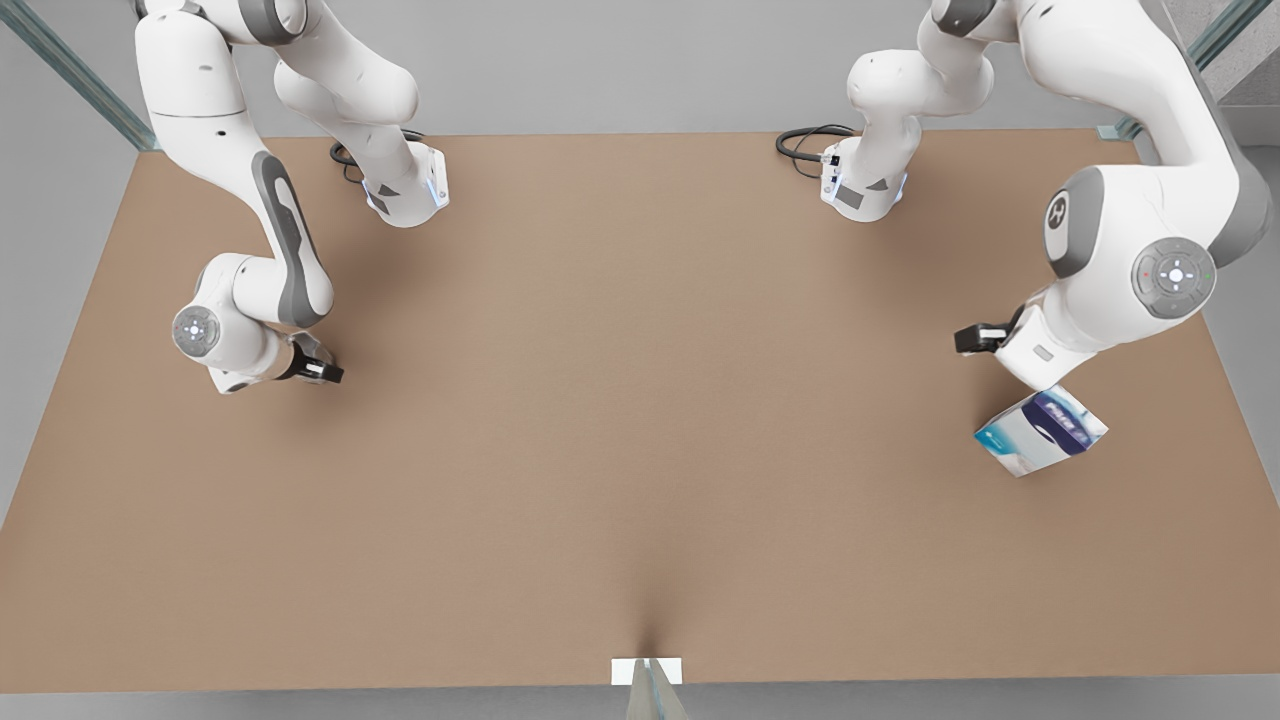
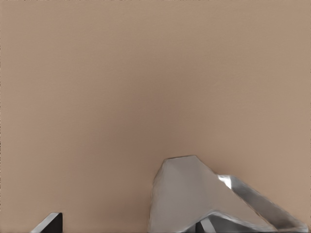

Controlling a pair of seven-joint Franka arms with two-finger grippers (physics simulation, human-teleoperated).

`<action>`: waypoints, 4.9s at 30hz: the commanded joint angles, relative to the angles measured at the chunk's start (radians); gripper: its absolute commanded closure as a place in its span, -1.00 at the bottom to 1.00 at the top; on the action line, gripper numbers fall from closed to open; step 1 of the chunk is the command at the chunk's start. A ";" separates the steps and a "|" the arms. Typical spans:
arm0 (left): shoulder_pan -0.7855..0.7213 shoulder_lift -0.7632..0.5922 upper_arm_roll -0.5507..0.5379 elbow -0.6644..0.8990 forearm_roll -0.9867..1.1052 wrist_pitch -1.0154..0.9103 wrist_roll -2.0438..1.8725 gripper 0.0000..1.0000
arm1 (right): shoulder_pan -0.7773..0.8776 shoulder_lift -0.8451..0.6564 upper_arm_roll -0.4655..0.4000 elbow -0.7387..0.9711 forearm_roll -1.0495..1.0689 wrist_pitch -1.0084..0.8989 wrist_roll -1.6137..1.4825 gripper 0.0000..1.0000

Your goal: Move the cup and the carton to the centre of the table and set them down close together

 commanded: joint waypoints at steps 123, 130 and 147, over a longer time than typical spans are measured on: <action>0.371 0.138 -0.004 -0.411 -0.057 0.659 -0.579 0.01 | 0.232 0.014 0.141 0.974 -0.160 -0.721 -0.105 -1.00; 0.368 0.130 -0.016 -0.411 -0.060 0.658 -0.578 0.05 | 0.229 0.014 0.141 0.974 -0.160 -0.719 -0.105 -1.00; 0.330 0.018 -0.326 -0.380 -0.033 0.562 0.194 0.04 | 0.233 0.016 0.141 0.973 -0.161 -0.718 -0.105 -1.00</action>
